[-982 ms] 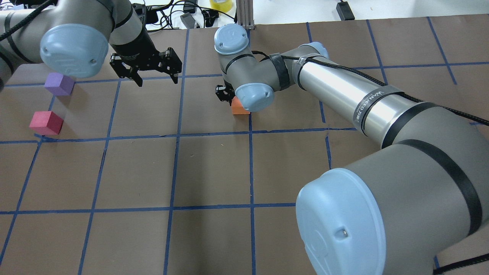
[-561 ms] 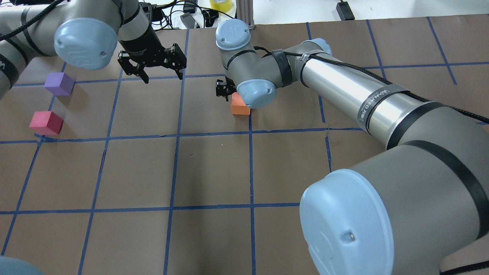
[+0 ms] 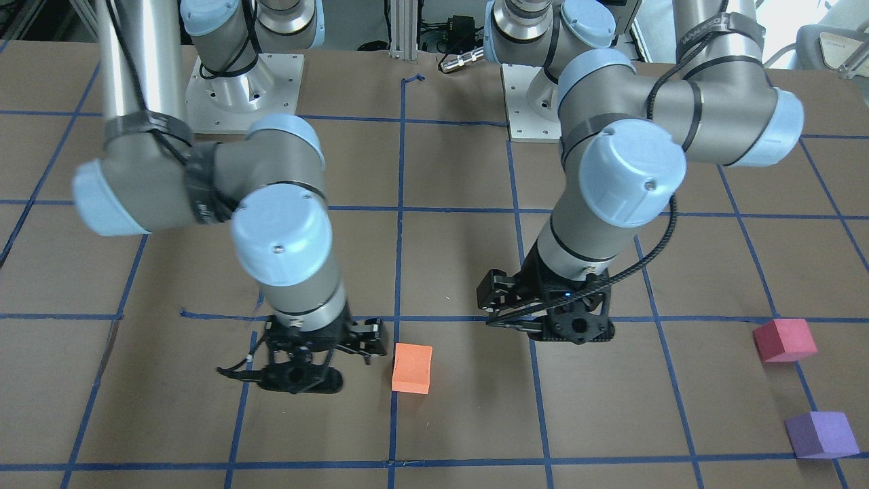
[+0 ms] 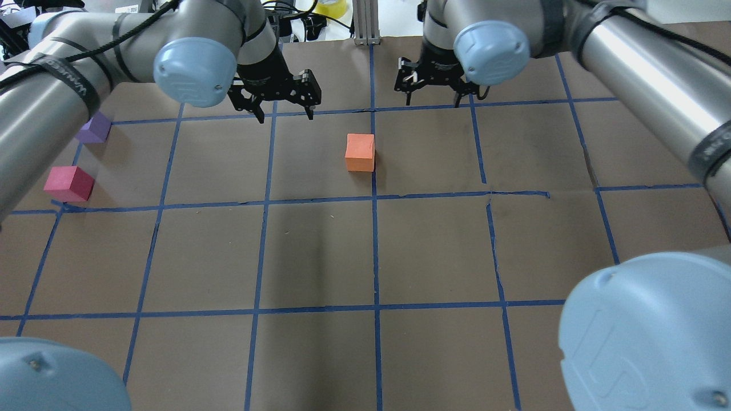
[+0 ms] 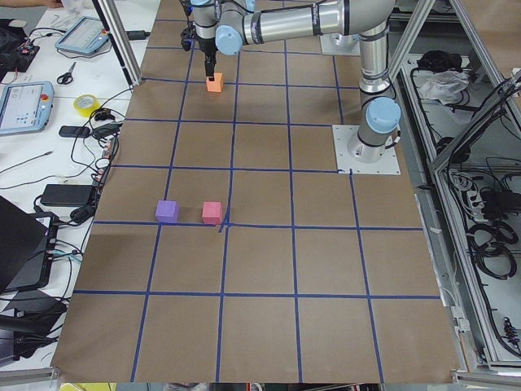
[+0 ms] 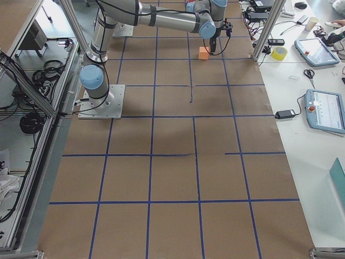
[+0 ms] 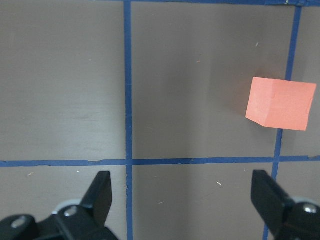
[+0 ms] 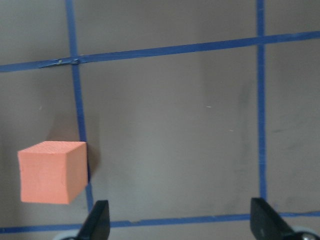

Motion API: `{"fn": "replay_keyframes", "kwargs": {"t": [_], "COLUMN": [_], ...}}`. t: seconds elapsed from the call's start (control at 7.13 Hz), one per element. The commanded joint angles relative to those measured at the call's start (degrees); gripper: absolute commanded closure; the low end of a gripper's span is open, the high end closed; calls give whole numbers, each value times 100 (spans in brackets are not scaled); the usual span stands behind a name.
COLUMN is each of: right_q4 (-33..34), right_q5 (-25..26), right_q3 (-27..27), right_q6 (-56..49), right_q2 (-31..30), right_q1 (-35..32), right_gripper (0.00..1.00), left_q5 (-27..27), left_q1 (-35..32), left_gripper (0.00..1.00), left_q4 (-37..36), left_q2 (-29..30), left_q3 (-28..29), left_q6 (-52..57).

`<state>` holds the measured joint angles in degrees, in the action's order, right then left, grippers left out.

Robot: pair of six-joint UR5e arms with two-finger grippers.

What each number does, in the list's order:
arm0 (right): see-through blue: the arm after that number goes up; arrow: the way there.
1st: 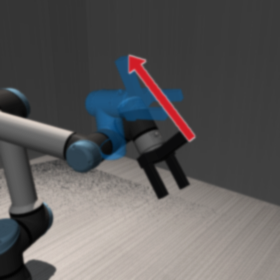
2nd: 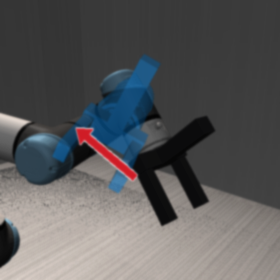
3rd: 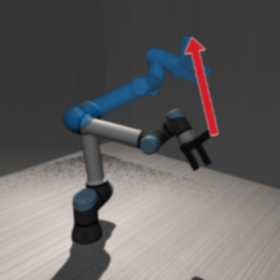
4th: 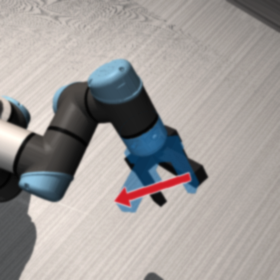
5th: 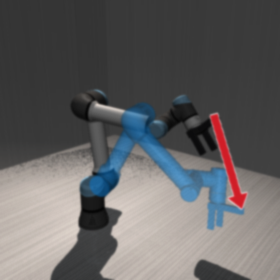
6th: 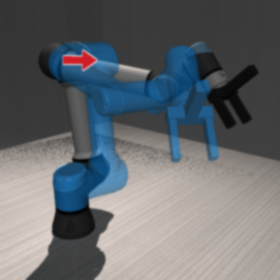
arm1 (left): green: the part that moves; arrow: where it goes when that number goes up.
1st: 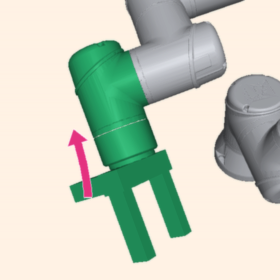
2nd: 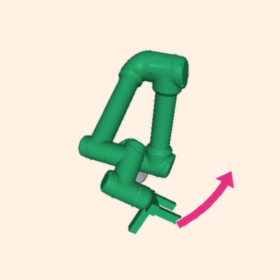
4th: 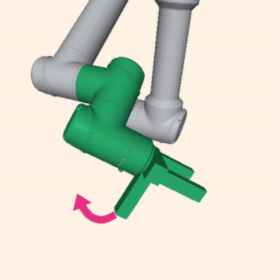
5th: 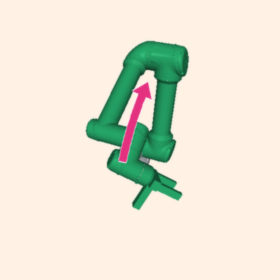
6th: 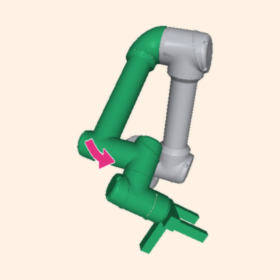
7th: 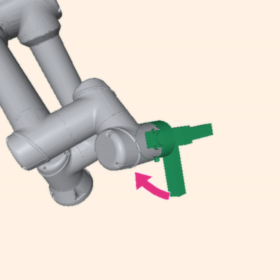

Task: Arrange blocks in a line
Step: 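Grasp the orange cube with the left gripper while the right arm withdraws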

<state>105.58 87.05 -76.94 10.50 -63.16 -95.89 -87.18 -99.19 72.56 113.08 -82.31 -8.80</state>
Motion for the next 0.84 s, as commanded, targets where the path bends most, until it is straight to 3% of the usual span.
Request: {"fn": "replay_keyframes", "kwargs": {"t": [0.0, 0.28, 0.7], "right_q4": [-380, -764, -1321], "right_q5": [66, 267, 163], "right_q3": [-206, -216, -391], "right_q6": [-986, -1006, -988], "right_q2": [-632, -1318, -1962], "right_q1": [763, 905, 774], "right_gripper": [0, 0, 0], "left_q5": [-9, 34, -9], "left_q1": [-747, -865, -865], "left_gripper": [0, 0, 0], "left_q4": [-652, -1040, -1306], "left_q2": [406, 818, 1425], "left_q3": [-31, -31, 362], "left_q6": [-752, -1296, -817]}}
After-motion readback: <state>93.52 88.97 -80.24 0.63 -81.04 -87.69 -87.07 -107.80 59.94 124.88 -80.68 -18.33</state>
